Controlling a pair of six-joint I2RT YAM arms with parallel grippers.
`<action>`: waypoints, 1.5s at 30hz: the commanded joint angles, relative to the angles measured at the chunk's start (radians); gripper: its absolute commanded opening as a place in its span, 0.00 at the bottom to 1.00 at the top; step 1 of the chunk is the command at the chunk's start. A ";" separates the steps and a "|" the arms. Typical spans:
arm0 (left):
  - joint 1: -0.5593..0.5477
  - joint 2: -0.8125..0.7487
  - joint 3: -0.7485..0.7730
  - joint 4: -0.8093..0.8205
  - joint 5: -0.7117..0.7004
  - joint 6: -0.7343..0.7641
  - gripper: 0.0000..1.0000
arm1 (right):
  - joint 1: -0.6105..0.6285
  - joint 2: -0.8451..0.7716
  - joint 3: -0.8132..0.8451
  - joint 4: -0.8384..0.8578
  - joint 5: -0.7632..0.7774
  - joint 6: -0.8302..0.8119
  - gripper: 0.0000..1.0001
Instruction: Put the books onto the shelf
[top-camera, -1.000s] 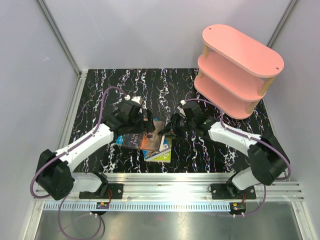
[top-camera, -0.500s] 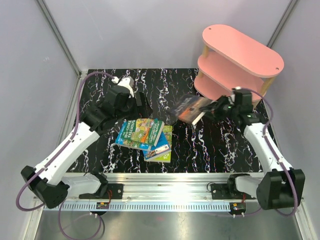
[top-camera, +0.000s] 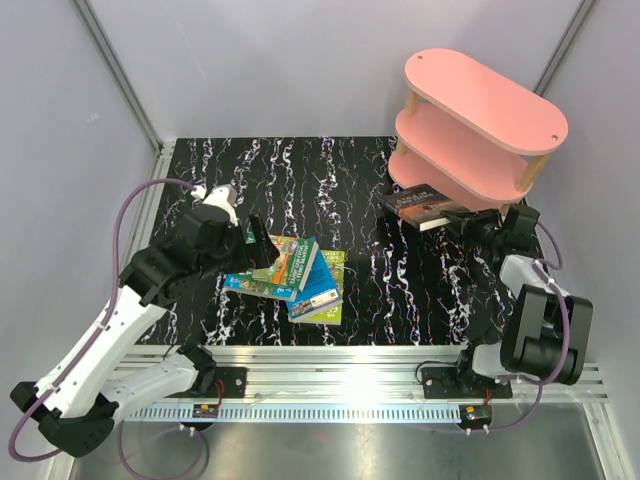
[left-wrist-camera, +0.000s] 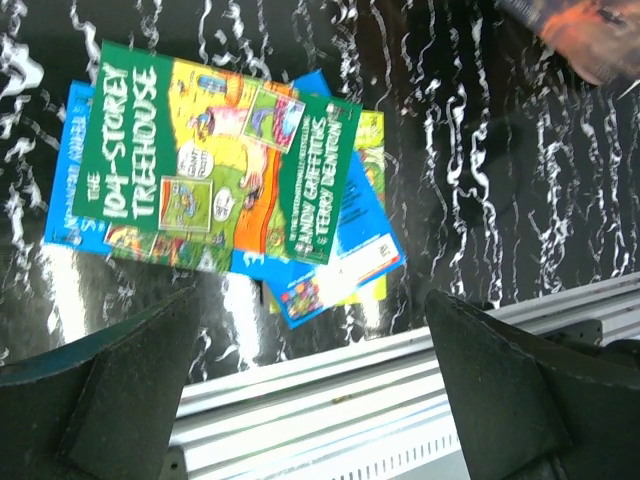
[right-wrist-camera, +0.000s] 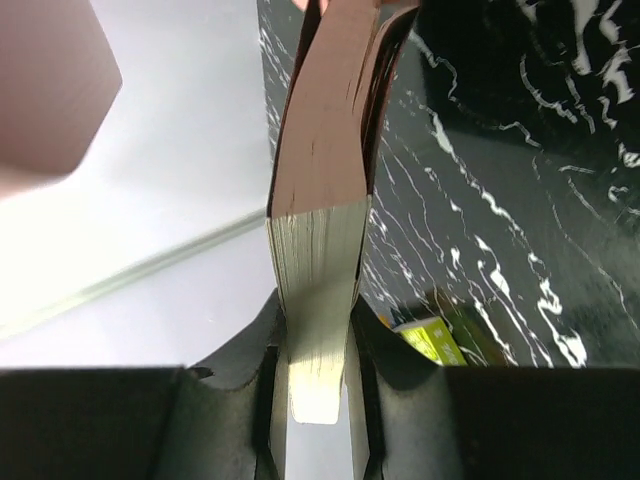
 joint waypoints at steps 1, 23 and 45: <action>-0.003 -0.036 -0.023 -0.038 -0.015 -0.017 0.98 | -0.032 0.026 -0.030 0.430 0.011 0.167 0.00; -0.003 -0.027 0.014 -0.058 -0.034 0.024 0.98 | -0.066 0.223 0.039 1.100 -0.130 0.491 0.00; -0.003 -0.077 -0.054 -0.144 -0.029 0.024 0.98 | -0.066 0.827 -0.106 1.381 0.103 0.458 0.00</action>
